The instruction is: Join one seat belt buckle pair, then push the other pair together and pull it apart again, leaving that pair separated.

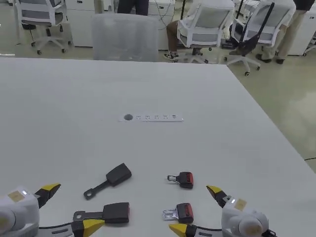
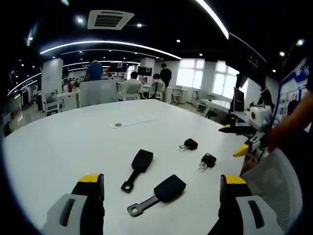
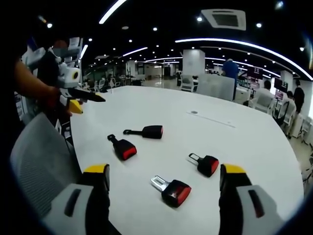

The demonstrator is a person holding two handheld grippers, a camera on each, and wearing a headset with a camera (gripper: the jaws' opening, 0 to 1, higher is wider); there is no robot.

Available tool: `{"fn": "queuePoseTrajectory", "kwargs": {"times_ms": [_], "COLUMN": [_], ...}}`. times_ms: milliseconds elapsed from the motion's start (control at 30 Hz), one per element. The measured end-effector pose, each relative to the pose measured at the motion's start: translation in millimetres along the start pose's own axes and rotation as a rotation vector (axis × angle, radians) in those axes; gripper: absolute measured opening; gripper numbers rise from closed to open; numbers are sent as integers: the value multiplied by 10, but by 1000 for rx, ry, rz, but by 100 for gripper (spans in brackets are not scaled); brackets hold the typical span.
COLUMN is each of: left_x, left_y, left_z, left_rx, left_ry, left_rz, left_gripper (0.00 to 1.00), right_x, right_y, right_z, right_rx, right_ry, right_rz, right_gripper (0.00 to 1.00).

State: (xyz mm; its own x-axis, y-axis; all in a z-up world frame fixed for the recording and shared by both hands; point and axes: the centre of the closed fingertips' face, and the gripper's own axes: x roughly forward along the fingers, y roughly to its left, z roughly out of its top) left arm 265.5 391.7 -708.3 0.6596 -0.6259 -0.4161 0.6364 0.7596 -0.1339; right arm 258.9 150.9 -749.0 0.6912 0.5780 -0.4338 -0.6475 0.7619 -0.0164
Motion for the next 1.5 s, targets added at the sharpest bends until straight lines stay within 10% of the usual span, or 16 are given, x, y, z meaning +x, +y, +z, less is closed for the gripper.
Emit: {"fn": "queuePoseTrajectory", "kwargs": {"times_ms": [933,1500], "left_x": [200,387], "left_y": [25,43], "left_z": [-52,-180], "left_rx": [2,16], "left_ry": [30,86], "left_rz": [-24,-60], "left_gripper": [100,100], "right_x": [26,185], "right_y": [-212,-187], "right_z": [-171,-276], "right_rx": [-40,-82], "right_ry": [59,123], "right_rz": [21,148], "right_gripper": [94,93]}}
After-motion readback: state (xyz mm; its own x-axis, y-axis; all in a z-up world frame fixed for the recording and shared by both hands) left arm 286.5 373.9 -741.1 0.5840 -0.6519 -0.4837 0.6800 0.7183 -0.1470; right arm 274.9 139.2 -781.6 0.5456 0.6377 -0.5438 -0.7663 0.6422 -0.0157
